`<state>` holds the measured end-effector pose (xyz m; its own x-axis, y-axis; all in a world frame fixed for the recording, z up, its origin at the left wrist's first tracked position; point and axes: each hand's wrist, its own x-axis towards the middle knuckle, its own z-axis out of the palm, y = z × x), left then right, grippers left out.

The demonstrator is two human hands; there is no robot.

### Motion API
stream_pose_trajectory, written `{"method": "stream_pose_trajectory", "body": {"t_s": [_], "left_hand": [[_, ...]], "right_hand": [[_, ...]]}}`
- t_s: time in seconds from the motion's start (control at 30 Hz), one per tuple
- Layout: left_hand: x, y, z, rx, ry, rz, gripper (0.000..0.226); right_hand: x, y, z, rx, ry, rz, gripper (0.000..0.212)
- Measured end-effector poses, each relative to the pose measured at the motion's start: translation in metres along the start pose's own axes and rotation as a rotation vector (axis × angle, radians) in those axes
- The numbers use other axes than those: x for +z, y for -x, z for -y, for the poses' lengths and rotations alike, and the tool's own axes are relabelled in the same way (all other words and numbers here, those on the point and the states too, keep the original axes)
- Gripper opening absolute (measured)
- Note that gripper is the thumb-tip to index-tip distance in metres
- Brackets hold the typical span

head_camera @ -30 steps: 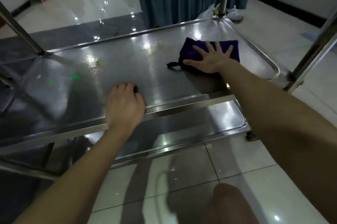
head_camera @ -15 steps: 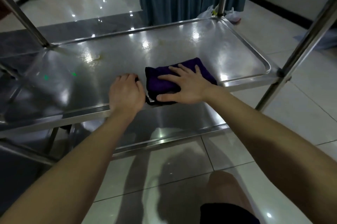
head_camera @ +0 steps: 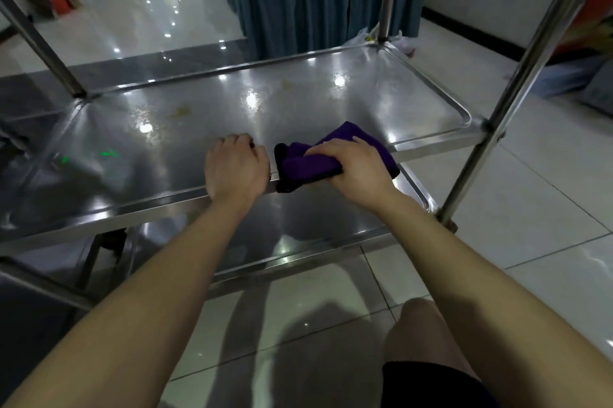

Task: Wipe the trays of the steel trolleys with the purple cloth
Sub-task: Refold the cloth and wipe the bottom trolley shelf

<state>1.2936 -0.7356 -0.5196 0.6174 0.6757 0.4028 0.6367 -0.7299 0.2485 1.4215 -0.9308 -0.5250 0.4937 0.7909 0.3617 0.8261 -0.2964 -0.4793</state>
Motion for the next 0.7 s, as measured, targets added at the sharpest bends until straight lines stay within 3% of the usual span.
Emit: {"method": "stream_pose_trajectory", "body": {"t_s": [0.17,0.33,0.43,0.53,0.7], "left_hand": [[0.005,-0.004,0.004,0.039,0.001,-0.009,0.037],[-0.003,0.004,0.007,0.148,0.091,-0.003,0.028],[-0.014,0.003,0.005,0.159,0.166,0.151,0.023],[-0.034,0.015,0.003,0.278,0.182,0.303,0.018],[-0.101,0.057,-0.043,0.390,0.213,0.583,0.024]], "right_hand": [[0.012,0.002,-0.002,0.056,-0.020,-0.179,0.046],[0.002,0.007,0.012,0.154,-0.032,-0.003,0.054],[-0.020,0.003,0.029,0.238,0.046,0.207,0.050],[-0.052,0.013,0.043,0.350,0.002,0.276,0.040],[-0.128,0.091,0.052,0.858,-0.169,0.326,0.015]]}}
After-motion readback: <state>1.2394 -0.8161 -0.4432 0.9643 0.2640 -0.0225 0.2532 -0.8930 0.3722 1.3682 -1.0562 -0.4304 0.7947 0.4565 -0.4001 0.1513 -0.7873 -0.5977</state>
